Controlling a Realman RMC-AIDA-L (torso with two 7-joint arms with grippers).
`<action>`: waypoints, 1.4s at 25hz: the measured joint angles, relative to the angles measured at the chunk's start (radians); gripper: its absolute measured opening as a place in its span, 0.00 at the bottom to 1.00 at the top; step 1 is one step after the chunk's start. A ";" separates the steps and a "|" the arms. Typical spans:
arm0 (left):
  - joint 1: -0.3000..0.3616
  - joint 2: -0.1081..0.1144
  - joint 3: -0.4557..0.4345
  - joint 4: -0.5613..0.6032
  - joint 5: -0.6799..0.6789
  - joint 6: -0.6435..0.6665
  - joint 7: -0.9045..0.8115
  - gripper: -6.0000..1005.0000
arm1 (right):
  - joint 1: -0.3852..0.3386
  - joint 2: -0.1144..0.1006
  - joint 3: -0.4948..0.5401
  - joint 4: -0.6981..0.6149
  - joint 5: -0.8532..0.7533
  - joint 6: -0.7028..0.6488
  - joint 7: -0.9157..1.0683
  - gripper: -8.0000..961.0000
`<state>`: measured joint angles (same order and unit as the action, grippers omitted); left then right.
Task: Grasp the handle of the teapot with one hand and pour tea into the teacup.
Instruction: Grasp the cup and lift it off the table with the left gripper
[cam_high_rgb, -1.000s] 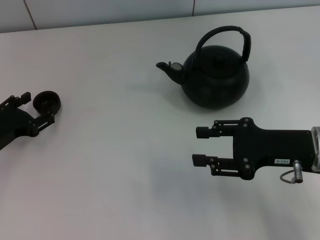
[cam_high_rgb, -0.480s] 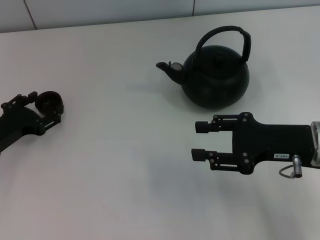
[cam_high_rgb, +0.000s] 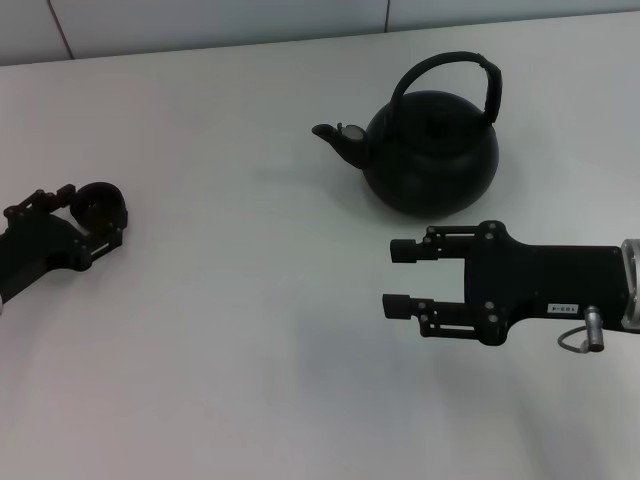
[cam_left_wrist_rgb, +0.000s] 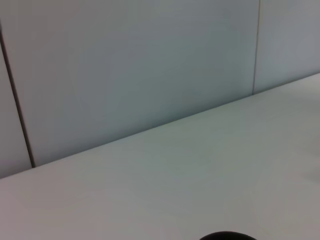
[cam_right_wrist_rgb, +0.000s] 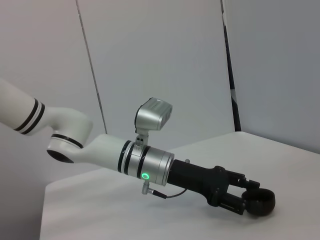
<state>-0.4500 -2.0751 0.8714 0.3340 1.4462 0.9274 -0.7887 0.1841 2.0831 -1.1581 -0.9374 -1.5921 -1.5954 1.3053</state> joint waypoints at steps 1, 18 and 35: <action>-0.002 0.000 0.000 -0.006 0.000 -0.003 0.000 0.70 | 0.001 0.000 0.000 0.000 0.000 0.000 0.000 0.62; -0.009 0.000 0.021 -0.009 0.003 0.005 0.029 0.69 | -0.004 0.001 0.000 0.002 0.000 0.000 0.002 0.62; -0.031 -0.003 0.187 -0.005 -0.003 0.178 0.008 0.70 | 0.001 0.000 -0.009 0.002 0.000 -0.008 0.007 0.62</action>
<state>-0.4809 -2.0778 1.0585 0.3292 1.4432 1.1054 -0.7809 0.1854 2.0828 -1.1673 -0.9357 -1.5922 -1.6032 1.3128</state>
